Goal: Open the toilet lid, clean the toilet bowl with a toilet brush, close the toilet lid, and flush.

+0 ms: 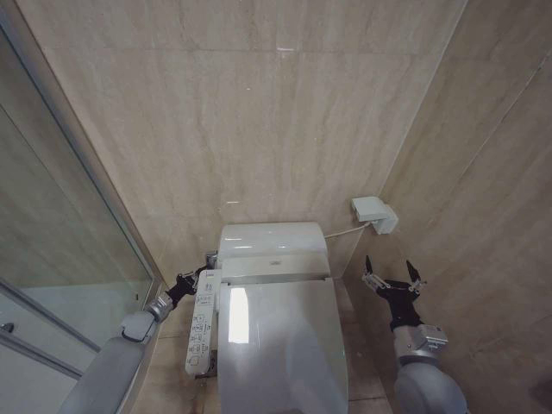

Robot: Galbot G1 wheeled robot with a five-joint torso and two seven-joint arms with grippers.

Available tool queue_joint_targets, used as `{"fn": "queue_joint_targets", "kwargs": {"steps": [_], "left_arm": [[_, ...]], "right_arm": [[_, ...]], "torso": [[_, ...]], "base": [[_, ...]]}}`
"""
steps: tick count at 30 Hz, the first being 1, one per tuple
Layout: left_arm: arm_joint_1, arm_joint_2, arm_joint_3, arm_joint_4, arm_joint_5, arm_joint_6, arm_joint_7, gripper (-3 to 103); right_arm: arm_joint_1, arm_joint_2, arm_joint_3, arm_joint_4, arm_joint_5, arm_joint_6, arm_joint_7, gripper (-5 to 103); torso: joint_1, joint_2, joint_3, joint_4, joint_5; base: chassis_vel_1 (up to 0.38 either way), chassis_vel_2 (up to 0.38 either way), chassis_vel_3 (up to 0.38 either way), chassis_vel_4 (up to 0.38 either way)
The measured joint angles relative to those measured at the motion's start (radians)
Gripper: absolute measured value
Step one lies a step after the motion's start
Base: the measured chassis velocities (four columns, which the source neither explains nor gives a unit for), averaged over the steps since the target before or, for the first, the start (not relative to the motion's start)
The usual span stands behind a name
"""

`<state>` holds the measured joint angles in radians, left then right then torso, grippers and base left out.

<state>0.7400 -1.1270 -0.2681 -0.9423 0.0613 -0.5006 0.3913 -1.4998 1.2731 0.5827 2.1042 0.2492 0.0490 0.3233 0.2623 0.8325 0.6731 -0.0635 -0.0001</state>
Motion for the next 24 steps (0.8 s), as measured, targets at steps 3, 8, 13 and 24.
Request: {"fn": "queue_joint_targets", "kwargs": {"steps": [3,8,13,24], "left_arm": [[0.0,0.0,0.0,0.0,0.0,0.0,0.0,0],[0.001,0.0,-0.002,0.0,-0.001,0.001,0.0,0],[0.002,0.002,-0.003,-0.002,-0.001,0.001,0.0,0],[0.009,0.005,-0.006,-0.013,-0.001,0.001,-0.001,0]], "right_arm": [[0.0,0.0,0.0,0.0,0.0,0.0,0.0,100],[0.0,0.0,0.0,0.0,0.0,0.0,0.0,100],[0.0,0.0,0.0,0.0,0.0,0.0,0.0,100],[0.0,0.0,0.0,0.0,0.0,0.0,0.0,100]], "torso": [[0.0,0.0,0.0,0.0,0.0],[0.0,0.0,0.0,-0.0004,0.0],[0.0,0.0,0.0,-0.0004,0.0],[0.0,0.0,0.0,-0.0001,0.0001]], "base": [[0.0,0.0,0.0,0.0],[0.0,0.0,0.0,0.0],[0.0,0.0,0.0,0.0],[0.0,0.0,0.0,0.0]]}}
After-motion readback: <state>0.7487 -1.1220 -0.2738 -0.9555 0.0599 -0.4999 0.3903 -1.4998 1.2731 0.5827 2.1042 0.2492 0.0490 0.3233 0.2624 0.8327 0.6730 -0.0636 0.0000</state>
